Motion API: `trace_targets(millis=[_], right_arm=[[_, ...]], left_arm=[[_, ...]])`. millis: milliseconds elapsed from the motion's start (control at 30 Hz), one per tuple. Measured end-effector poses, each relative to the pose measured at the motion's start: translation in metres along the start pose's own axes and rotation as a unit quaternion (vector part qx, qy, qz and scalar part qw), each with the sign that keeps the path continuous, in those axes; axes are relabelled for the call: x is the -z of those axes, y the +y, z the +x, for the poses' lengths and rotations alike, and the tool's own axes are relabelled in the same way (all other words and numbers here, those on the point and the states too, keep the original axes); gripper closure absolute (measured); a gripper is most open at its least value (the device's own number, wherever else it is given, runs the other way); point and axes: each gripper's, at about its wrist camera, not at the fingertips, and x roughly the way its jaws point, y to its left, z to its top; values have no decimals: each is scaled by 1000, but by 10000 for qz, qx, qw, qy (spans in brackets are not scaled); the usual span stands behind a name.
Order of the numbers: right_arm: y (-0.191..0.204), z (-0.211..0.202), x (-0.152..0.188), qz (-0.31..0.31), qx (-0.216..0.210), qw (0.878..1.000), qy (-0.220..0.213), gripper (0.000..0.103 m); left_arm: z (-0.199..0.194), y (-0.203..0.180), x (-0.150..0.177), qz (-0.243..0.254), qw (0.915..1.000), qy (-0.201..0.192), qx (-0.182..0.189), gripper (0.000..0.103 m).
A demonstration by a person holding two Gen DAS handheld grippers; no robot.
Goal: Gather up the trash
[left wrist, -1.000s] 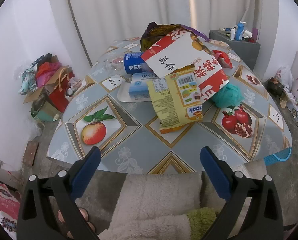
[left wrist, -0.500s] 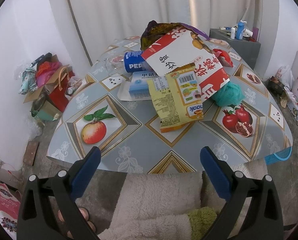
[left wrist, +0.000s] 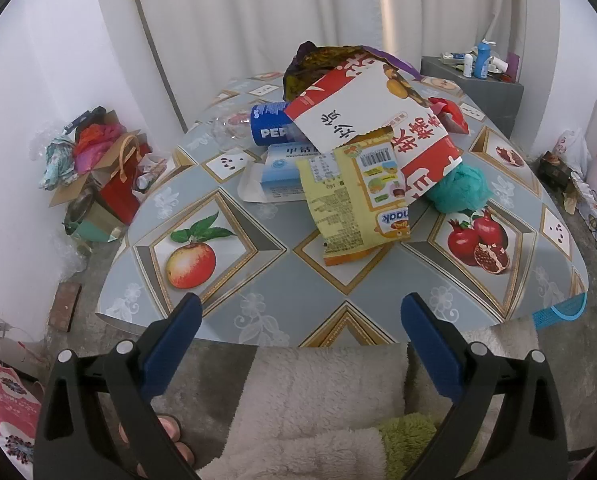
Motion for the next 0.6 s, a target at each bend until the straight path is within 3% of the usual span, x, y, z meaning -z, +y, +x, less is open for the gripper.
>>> trace_targets(millis=[600], right_arm=[[2, 0, -2, -21, -87, 10000, -6, 8]], left_arm=[[2, 4, 1, -7, 10000, 10, -4, 6]])
